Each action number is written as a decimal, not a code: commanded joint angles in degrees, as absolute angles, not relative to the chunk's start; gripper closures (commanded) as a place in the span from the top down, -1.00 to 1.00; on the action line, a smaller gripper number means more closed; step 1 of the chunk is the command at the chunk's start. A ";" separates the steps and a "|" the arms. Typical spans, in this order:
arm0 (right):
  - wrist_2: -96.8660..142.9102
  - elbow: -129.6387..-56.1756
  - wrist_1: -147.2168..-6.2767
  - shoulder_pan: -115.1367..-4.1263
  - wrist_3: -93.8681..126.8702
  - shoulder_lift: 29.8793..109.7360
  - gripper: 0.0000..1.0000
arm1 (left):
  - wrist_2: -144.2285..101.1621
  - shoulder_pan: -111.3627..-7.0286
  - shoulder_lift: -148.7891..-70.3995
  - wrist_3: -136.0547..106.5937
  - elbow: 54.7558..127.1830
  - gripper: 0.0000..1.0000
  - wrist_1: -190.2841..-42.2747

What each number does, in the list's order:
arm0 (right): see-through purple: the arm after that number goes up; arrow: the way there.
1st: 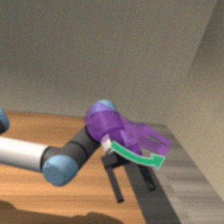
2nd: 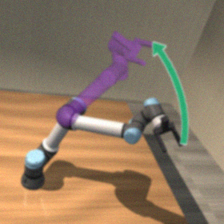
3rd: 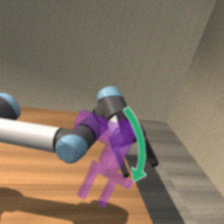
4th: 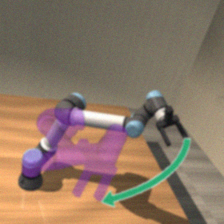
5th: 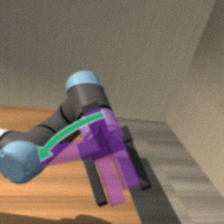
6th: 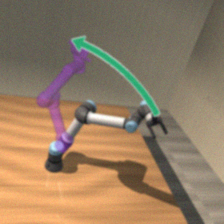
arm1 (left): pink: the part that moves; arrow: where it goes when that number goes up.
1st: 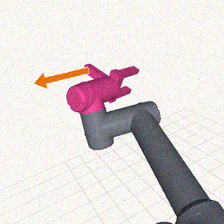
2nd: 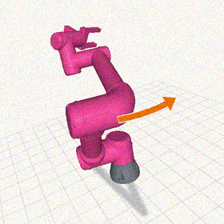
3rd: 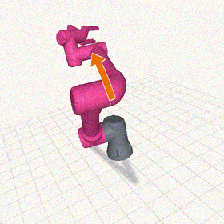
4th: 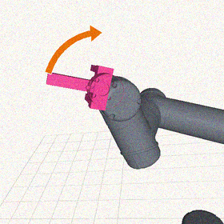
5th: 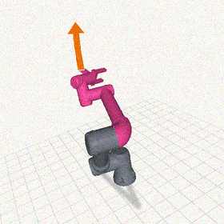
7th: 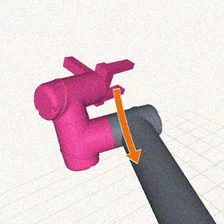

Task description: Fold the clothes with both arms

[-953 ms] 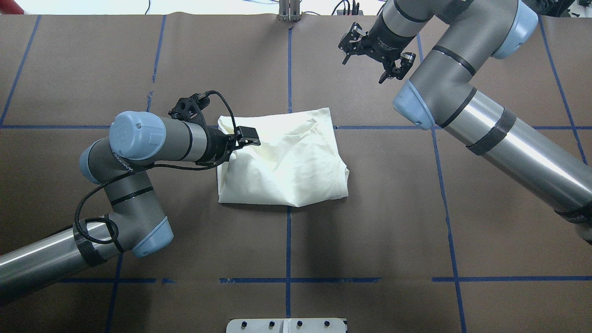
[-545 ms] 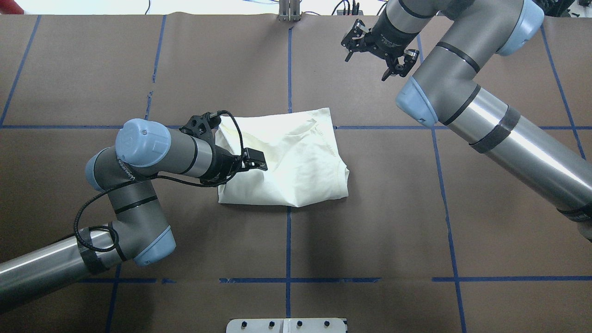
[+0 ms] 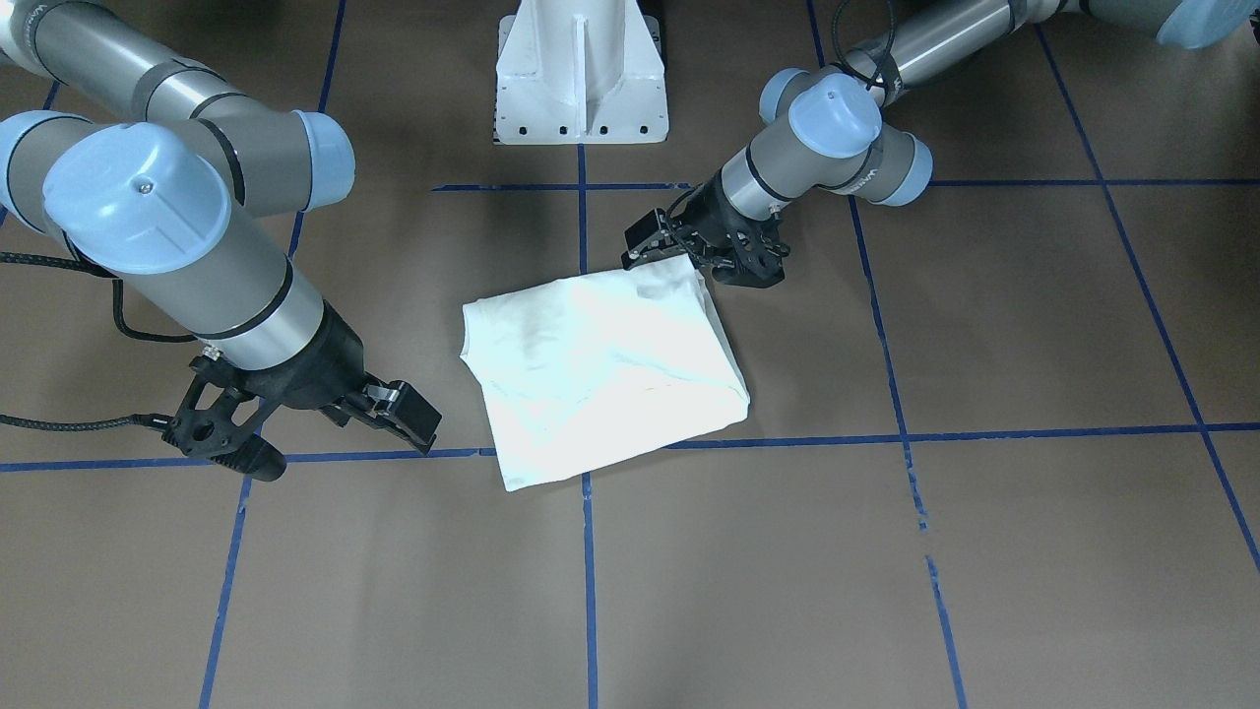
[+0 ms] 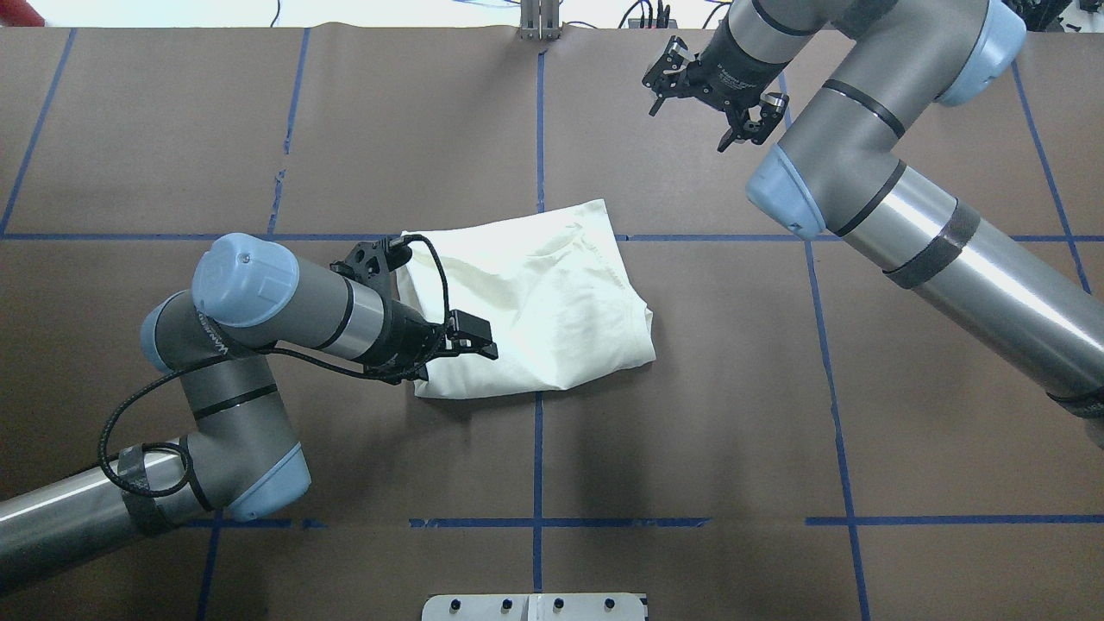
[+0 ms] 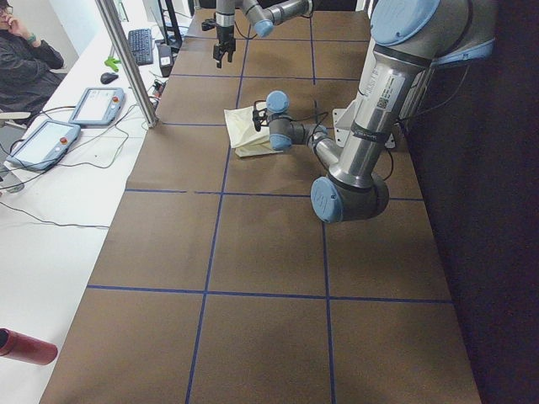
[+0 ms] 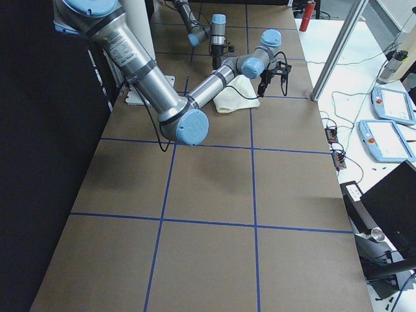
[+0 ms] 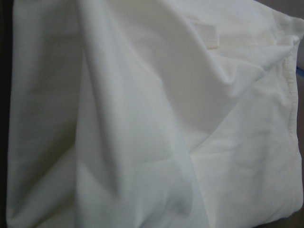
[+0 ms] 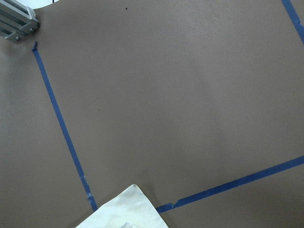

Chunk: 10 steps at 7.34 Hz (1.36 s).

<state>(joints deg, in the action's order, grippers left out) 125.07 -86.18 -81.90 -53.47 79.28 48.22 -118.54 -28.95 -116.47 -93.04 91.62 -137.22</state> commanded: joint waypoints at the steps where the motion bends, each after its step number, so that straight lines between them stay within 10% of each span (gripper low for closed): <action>1: 125.07 -86.31 -82.00 -53.61 79.28 48.34 1.00 | -118.13 -24.98 -116.54 -93.34 91.93 1.00 -137.20; 6: 125.07 -87.44 -81.91 -54.14 76.83 50.08 1.00 | -115.31 -22.76 -109.02 -92.91 102.70 1.00 -135.97; 10: 124.98 -90.53 -82.09 -61.94 53.44 60.97 1.00 | -116.63 -42.73 -99.49 -62.42 116.44 1.00 -111.45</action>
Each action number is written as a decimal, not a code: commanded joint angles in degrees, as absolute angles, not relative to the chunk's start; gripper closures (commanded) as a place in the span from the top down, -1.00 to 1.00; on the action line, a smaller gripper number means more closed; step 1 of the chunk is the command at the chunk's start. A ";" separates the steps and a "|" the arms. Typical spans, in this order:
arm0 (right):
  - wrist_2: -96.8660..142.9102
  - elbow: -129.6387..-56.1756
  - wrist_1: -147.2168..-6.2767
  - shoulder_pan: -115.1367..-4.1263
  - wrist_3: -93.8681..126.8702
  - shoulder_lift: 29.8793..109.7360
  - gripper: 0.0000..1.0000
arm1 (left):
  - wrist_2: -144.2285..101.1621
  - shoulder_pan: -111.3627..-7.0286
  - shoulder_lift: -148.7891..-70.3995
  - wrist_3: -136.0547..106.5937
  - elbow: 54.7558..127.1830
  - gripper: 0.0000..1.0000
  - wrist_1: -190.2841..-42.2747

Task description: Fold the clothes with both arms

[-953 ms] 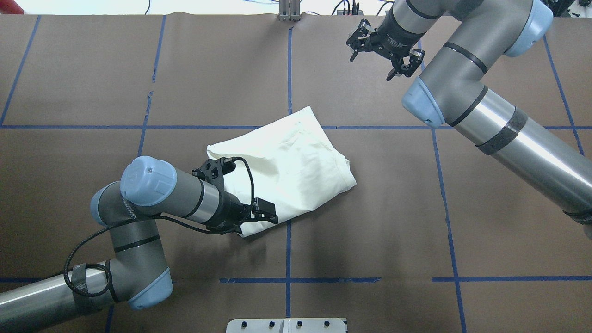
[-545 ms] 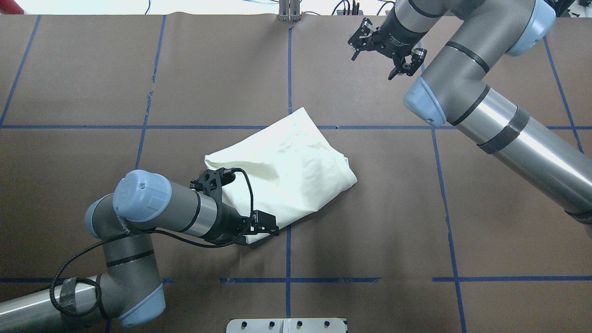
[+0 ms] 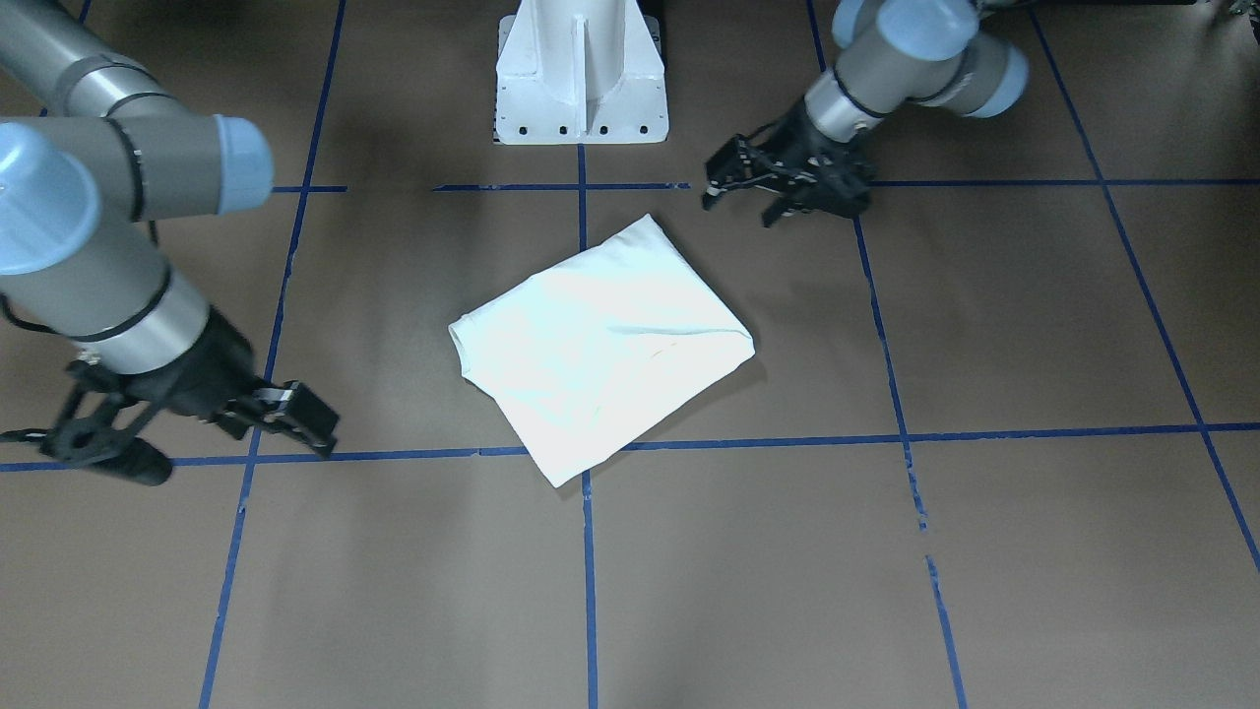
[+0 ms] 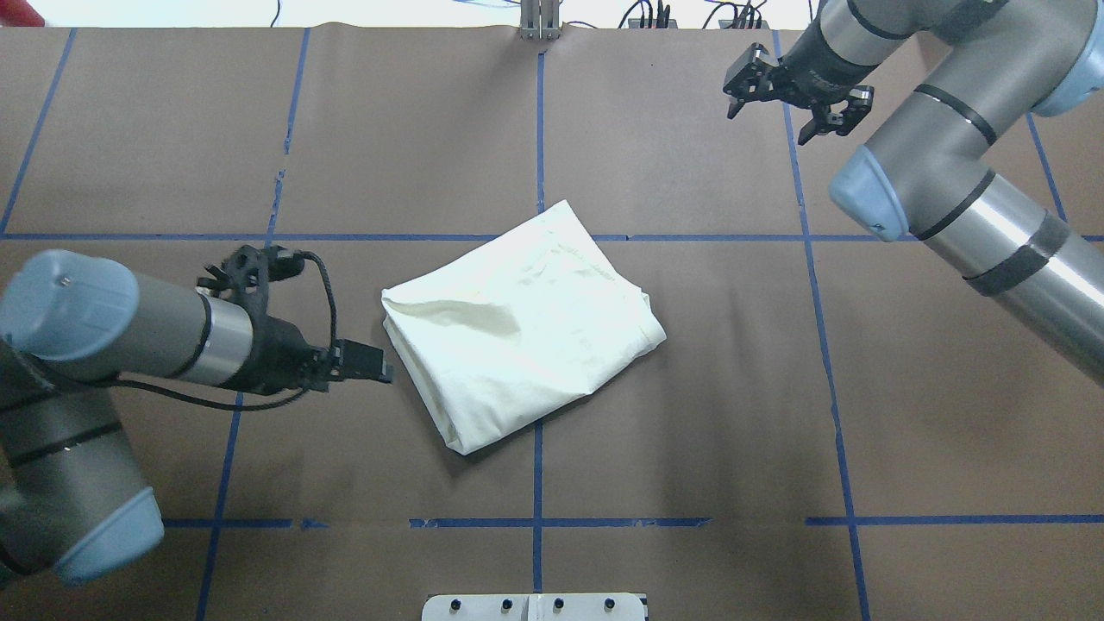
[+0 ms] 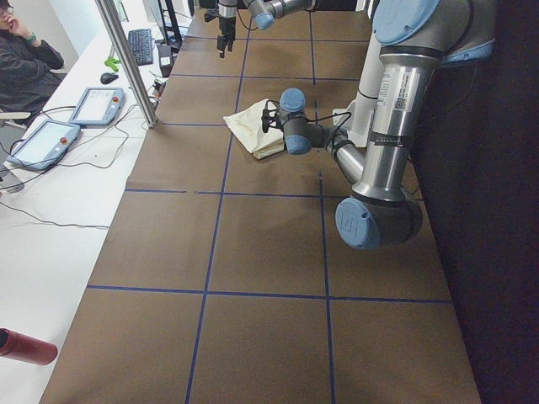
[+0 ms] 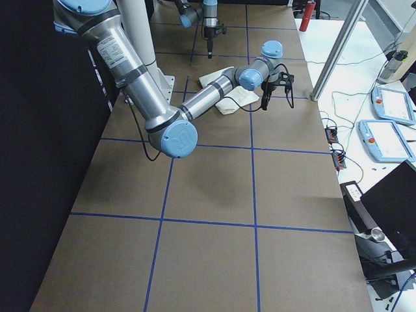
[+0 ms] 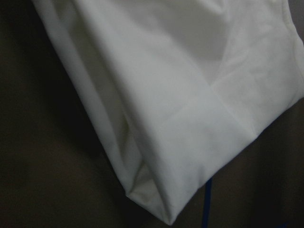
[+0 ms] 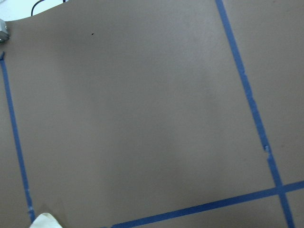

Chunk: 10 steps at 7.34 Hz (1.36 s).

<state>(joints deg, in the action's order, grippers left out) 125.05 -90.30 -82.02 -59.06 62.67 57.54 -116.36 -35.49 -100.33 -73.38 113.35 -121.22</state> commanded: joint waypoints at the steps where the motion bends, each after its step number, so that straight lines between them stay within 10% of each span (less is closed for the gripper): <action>1: 124.81 -90.61 -84.44 -64.49 44.74 62.91 1.00 | -116.63 -50.89 -99.49 -51.00 116.02 1.00 -106.83; 10: 135.97 -91.85 -89.80 -88.76 -3.86 86.58 1.00 | -126.74 -92.37 -90.35 14.63 91.50 1.00 -105.43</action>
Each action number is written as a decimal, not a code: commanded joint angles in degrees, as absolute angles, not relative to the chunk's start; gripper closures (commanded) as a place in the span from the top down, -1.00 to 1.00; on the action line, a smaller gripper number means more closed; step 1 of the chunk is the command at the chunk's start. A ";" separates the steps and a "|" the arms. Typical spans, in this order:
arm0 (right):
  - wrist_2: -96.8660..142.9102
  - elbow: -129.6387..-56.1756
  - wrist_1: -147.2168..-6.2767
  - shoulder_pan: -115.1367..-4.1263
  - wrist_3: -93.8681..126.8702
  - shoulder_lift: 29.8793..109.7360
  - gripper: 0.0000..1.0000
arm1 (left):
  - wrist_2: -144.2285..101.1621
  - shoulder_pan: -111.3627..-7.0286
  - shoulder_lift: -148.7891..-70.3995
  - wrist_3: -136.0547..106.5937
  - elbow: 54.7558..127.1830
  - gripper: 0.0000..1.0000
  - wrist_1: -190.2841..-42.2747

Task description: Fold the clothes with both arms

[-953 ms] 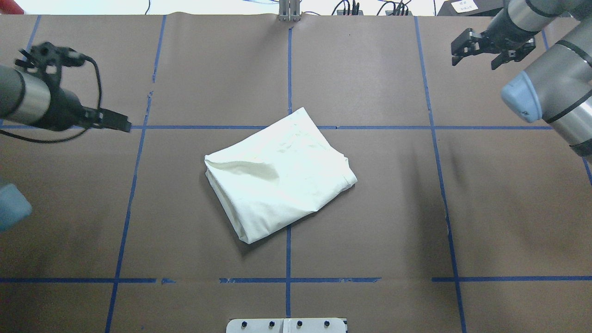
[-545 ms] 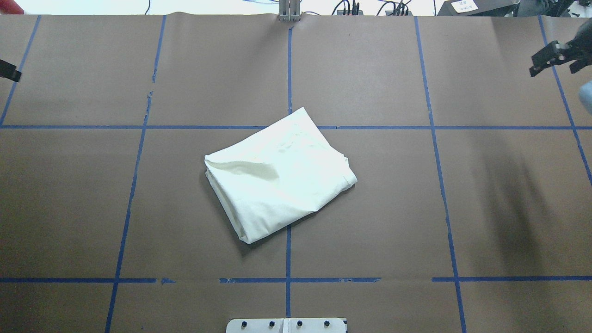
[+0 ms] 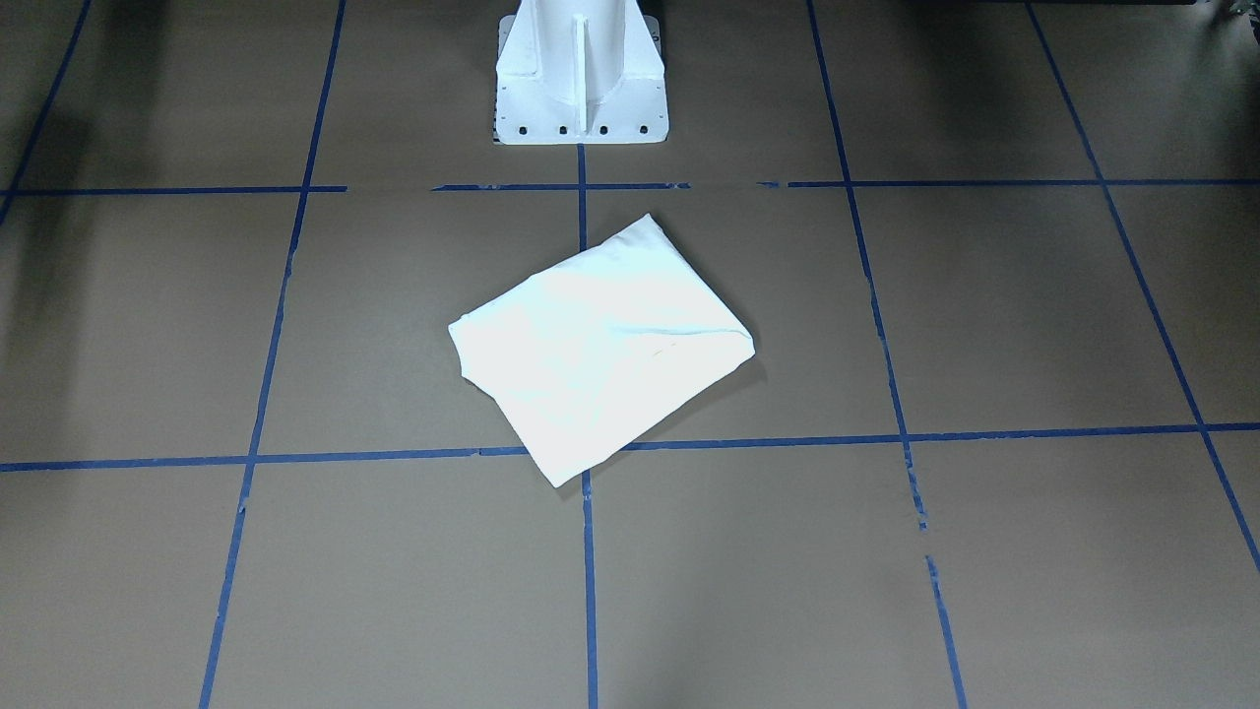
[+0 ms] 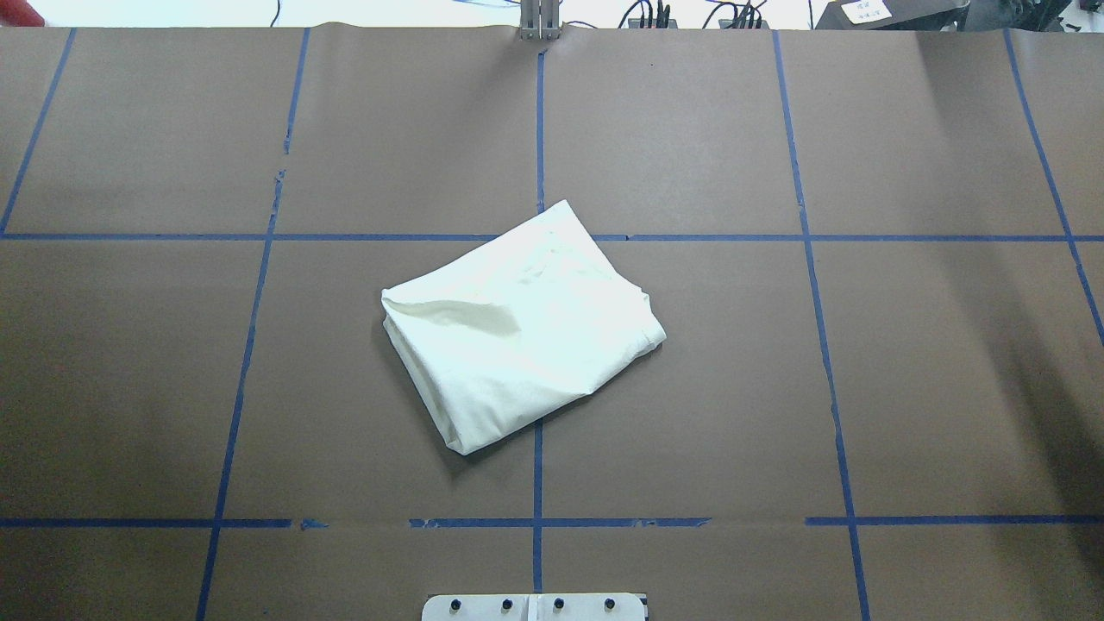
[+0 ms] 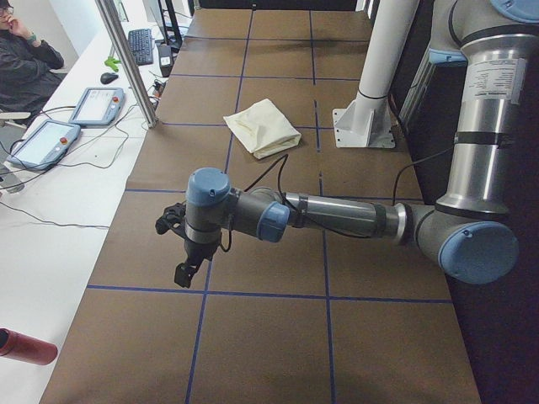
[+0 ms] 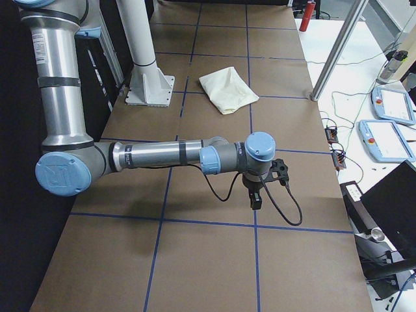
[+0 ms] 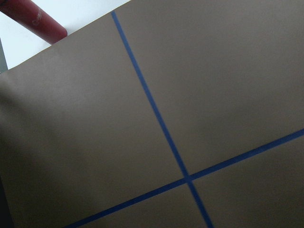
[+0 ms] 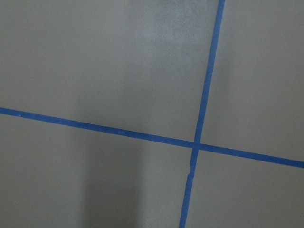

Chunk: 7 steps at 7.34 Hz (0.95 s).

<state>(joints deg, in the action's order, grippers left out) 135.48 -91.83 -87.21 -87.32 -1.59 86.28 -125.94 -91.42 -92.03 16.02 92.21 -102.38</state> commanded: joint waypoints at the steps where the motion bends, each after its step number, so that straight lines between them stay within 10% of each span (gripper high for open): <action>1: 134.23 -92.28 -89.48 -88.42 -3.95 86.49 1.00 | -126.39 -92.29 -90.26 11.28 90.80 1.00 -110.60; 7: 135.61 -97.02 -99.12 -89.55 -1.16 86.04 1.00 | -129.18 -91.50 -88.50 0.88 94.37 1.00 -95.86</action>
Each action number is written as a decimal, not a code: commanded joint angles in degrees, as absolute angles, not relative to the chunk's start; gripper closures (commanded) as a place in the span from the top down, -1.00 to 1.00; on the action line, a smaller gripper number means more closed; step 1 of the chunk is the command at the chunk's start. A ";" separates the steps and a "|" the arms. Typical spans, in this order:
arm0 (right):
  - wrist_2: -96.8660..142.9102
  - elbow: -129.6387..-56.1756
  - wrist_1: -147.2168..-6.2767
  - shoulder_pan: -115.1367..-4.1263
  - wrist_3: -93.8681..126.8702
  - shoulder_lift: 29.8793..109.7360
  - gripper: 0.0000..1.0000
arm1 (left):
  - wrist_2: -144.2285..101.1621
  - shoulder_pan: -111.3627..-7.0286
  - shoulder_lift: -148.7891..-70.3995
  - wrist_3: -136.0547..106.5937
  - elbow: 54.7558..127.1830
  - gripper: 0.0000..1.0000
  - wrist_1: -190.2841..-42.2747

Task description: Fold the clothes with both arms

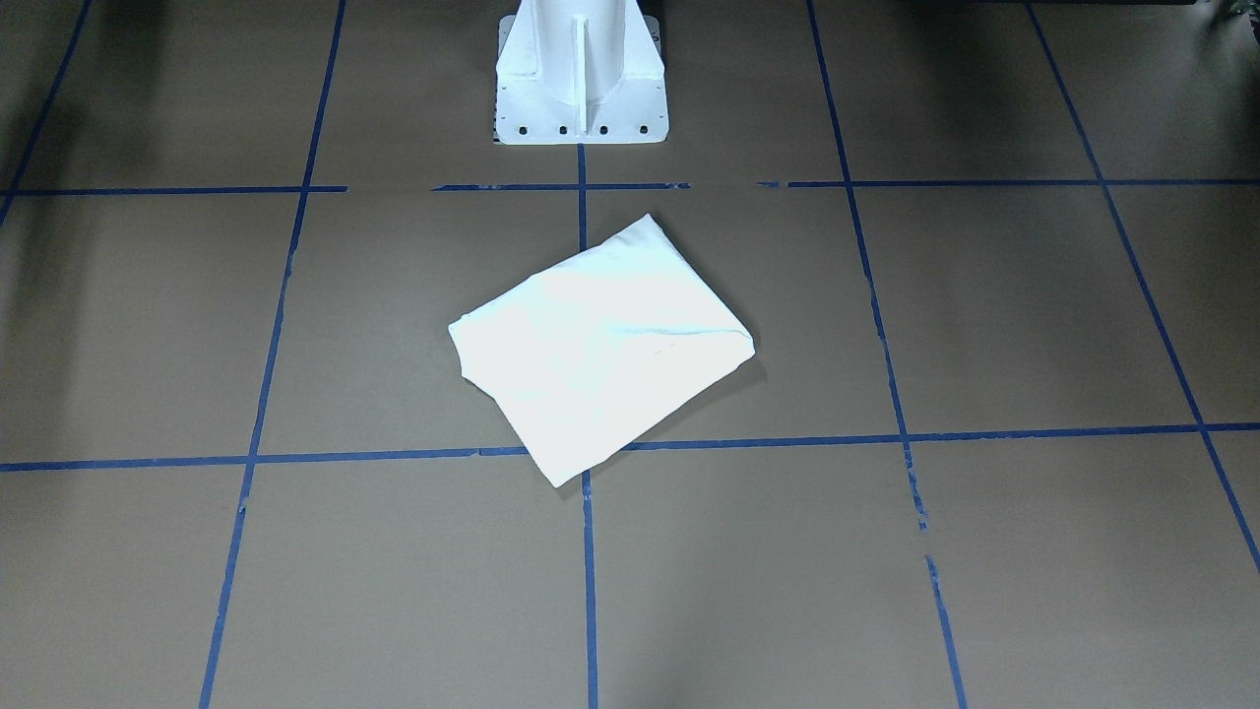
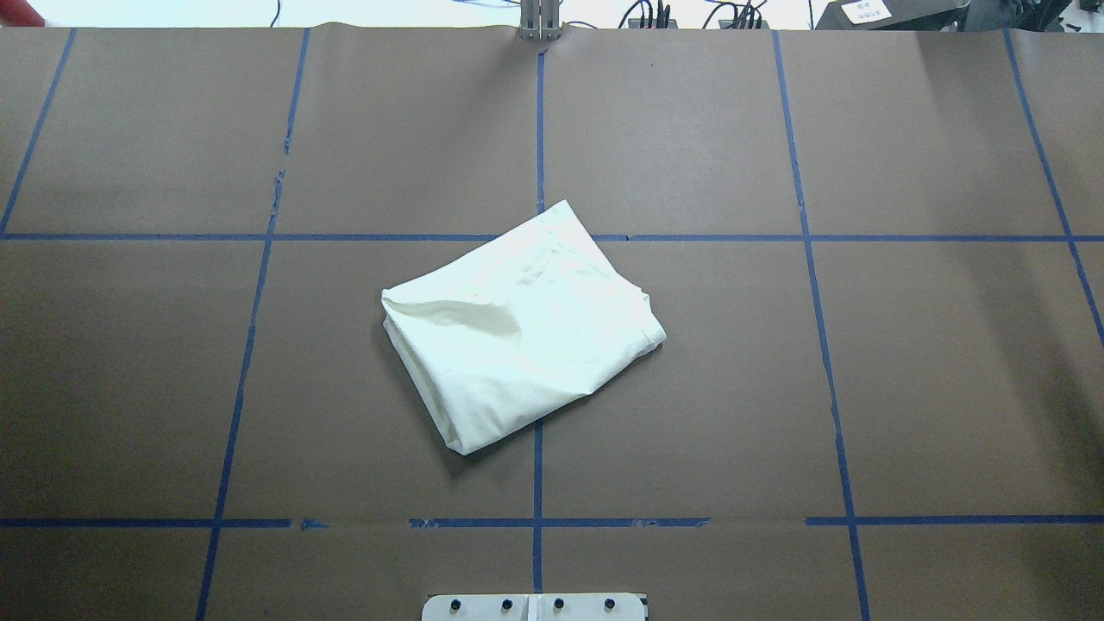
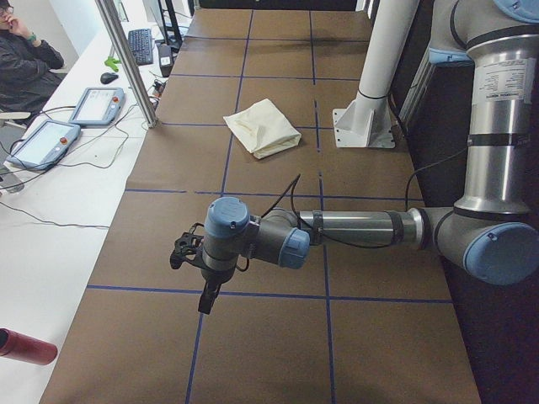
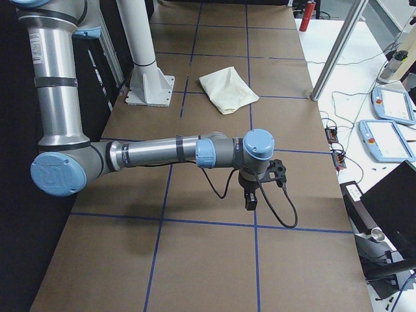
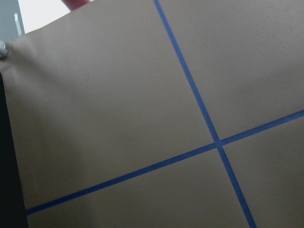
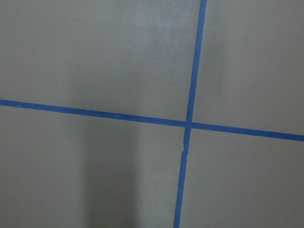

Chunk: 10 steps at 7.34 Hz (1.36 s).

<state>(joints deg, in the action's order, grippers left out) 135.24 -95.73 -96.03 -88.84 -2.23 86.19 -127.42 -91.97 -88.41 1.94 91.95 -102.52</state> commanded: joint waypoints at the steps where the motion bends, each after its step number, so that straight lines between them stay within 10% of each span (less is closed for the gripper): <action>1: 136.66 -97.12 -99.14 -89.82 1.47 86.31 1.00 | -131.64 -90.62 -88.51 0.79 95.09 1.00 -92.58; 10: 136.50 -94.93 -94.68 -90.35 0.97 91.84 1.00 | -132.01 -88.24 -88.15 0.53 95.01 1.00 -92.64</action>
<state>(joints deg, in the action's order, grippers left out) 136.73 -95.99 -96.79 -90.32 0.90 91.46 -132.01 -88.30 -88.16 0.52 95.04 -92.63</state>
